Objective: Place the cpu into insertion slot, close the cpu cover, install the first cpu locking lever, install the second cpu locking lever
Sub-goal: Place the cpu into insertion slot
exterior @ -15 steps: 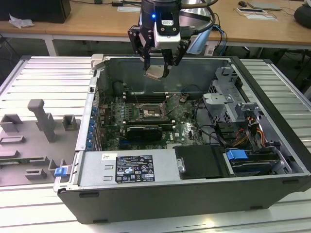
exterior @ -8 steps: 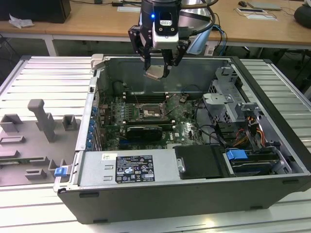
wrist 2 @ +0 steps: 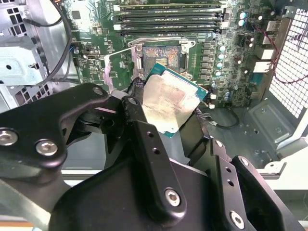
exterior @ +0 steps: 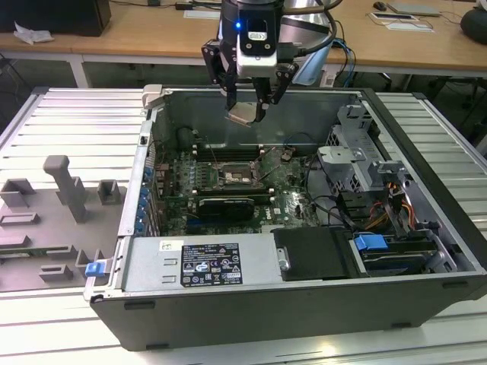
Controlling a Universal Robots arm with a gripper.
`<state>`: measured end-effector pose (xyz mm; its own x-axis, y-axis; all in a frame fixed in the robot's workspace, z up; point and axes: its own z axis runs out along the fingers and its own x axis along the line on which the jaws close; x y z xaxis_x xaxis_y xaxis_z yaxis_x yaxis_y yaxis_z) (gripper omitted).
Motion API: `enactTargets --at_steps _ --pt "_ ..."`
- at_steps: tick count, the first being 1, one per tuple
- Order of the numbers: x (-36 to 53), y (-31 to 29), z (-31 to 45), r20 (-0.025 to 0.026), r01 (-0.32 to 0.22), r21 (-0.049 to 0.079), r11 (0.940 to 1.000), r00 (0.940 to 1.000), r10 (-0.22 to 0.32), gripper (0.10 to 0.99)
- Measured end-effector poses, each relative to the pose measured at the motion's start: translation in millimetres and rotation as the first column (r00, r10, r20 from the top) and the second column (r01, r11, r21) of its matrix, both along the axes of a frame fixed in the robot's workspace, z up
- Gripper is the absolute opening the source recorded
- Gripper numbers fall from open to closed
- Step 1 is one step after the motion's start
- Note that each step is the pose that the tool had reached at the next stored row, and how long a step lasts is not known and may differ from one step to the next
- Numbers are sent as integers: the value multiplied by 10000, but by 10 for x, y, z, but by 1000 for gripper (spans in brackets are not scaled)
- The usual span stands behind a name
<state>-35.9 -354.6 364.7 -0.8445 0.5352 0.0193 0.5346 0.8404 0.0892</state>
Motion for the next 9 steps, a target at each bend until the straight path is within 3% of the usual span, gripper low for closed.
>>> enactTargets --at_steps 9 --pt "0 0 -3 -1 409 -1 9992 9992 -409 541"
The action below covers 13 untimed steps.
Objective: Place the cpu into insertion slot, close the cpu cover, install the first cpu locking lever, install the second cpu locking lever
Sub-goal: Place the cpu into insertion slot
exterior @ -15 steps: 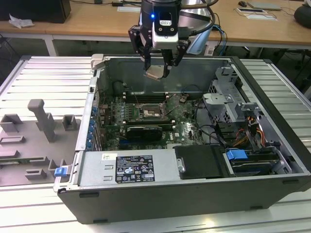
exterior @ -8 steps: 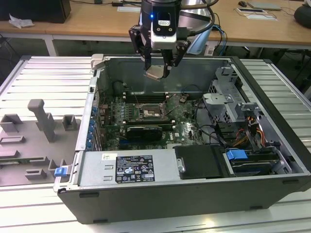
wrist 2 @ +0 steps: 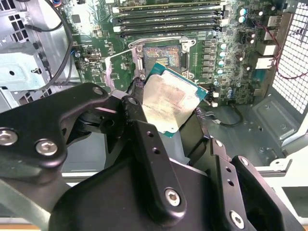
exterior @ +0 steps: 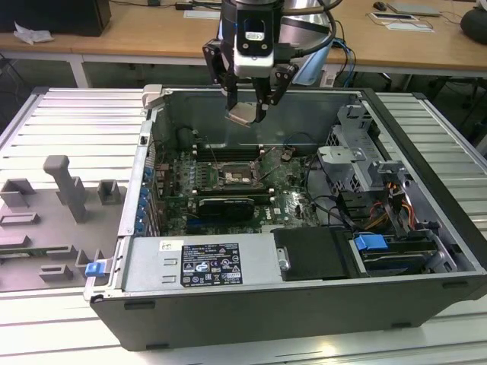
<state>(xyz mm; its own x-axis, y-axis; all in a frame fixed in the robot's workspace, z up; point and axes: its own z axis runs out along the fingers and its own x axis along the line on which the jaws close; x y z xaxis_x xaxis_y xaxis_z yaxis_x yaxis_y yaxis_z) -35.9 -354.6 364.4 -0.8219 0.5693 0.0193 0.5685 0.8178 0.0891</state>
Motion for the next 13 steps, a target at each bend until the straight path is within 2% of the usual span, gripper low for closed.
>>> enactTargets --at_steps 13 --pt "0 0 -5 1 586 1 9983 9983 -586 541"
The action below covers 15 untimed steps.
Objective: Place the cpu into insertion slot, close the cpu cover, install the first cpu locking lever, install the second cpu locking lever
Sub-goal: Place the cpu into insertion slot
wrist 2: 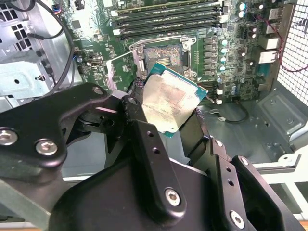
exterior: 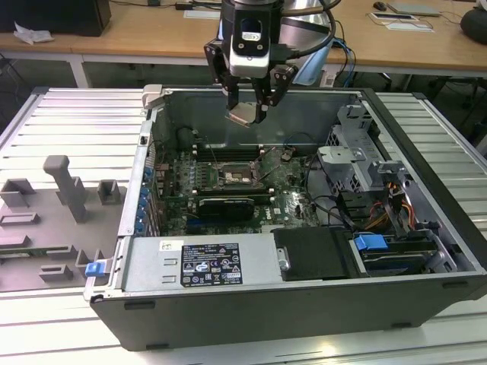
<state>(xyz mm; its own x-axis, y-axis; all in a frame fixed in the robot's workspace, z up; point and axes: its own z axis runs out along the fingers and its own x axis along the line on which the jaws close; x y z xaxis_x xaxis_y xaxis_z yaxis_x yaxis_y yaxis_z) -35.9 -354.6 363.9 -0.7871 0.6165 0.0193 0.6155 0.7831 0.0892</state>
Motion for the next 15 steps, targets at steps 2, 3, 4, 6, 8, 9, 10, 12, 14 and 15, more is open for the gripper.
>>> enactTargets --at_steps 2,3,4,6,8,9,10,12,14,15 --pt "0 0 -1 0 86 -1 10000 10000 -86 541" --pt "0 0 -1 0 124 0 9999 9999 -124 541" --pt "0 0 -1 -1 195 -1 9998 9998 -195 541" --pt "0 0 -2 0 272 0 9996 9996 -272 541" --pt "0 0 -3 0 346 0 9994 9994 -346 541" --pt "0 0 -3 0 424 -1 9991 9991 -424 541" --pt "0 0 -4 -1 484 0 9988 9988 -484 541" --pt "0 0 -4 -1 565 0 9984 9984 -565 541" --pt "0 0 -5 0 656 0 9978 9978 -656 541" --pt "0 0 -6 0 722 0 9974 9974 -722 541"
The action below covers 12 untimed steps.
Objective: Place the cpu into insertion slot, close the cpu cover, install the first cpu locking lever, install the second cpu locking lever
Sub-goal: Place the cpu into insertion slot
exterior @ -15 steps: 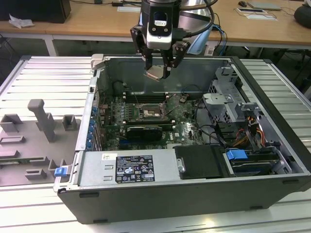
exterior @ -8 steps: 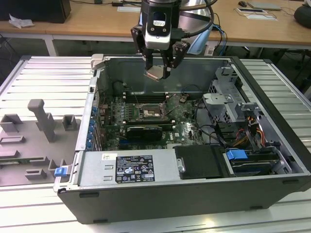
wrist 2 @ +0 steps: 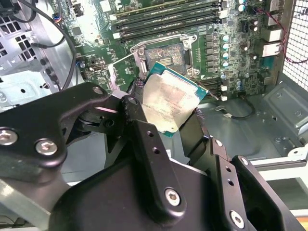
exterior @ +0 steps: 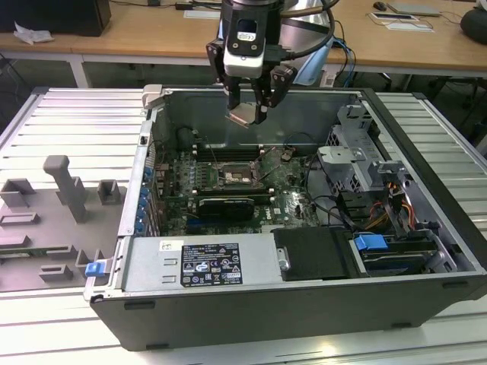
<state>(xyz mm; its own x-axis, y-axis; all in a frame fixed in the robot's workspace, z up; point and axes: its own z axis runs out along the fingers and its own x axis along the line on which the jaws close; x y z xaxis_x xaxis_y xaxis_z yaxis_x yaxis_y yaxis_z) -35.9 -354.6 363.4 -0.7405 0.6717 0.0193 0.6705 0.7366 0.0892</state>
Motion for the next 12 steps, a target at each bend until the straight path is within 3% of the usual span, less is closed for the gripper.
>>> enactTargets --at_steps 12 --pt "0 0 -4 0 594 -1 9982 9982 -594 541"
